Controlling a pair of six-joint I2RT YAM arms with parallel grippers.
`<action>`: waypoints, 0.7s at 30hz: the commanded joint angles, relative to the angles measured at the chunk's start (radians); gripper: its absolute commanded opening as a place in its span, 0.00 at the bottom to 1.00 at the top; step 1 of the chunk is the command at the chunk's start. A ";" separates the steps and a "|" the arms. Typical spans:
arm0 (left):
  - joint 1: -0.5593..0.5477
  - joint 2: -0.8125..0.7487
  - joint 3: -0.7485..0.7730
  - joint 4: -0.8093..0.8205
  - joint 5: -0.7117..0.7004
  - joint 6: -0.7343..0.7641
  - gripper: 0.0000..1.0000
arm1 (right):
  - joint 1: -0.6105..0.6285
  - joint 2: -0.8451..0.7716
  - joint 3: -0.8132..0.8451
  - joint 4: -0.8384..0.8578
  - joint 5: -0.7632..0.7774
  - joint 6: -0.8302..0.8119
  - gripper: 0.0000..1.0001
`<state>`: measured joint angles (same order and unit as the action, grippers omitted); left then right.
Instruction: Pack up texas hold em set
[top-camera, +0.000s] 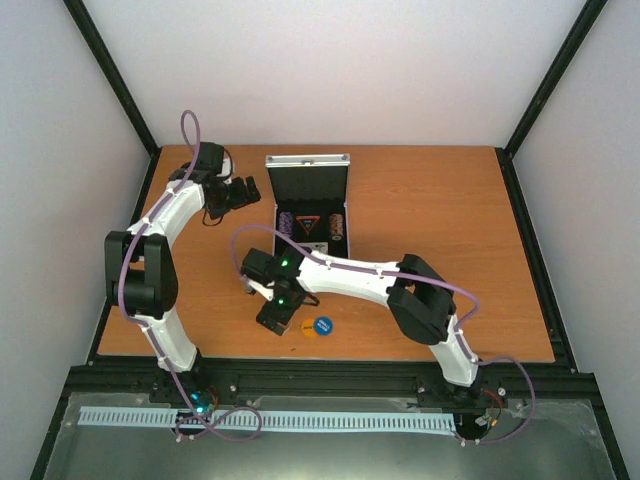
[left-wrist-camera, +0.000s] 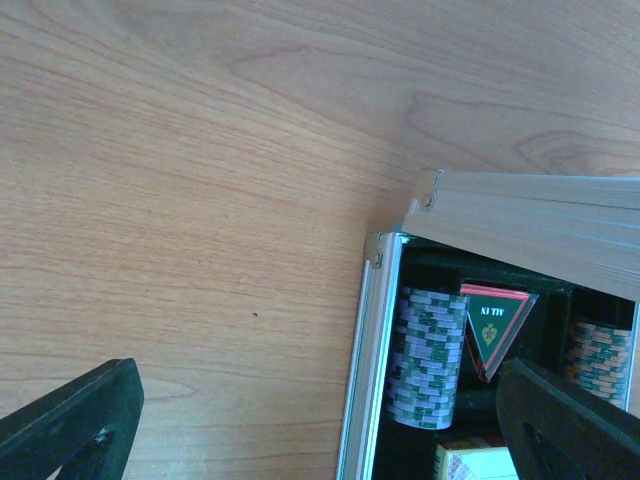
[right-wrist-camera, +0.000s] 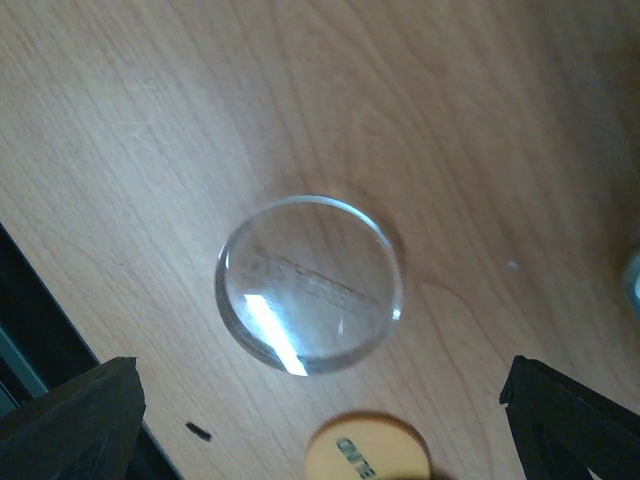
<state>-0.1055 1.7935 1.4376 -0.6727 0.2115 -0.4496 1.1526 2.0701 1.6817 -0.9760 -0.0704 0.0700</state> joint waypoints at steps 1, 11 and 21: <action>0.004 -0.028 0.025 -0.029 -0.014 -0.005 1.00 | 0.025 0.051 0.043 0.004 -0.037 -0.019 1.00; 0.003 -0.025 0.014 -0.030 -0.017 0.001 1.00 | 0.025 0.127 0.044 0.007 -0.049 -0.047 1.00; 0.003 -0.003 0.032 -0.035 -0.014 0.008 1.00 | 0.036 0.162 0.043 0.016 0.017 -0.046 0.94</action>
<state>-0.1055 1.7927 1.4372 -0.6922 0.2020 -0.4492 1.1744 2.2013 1.7161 -0.9680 -0.0849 0.0288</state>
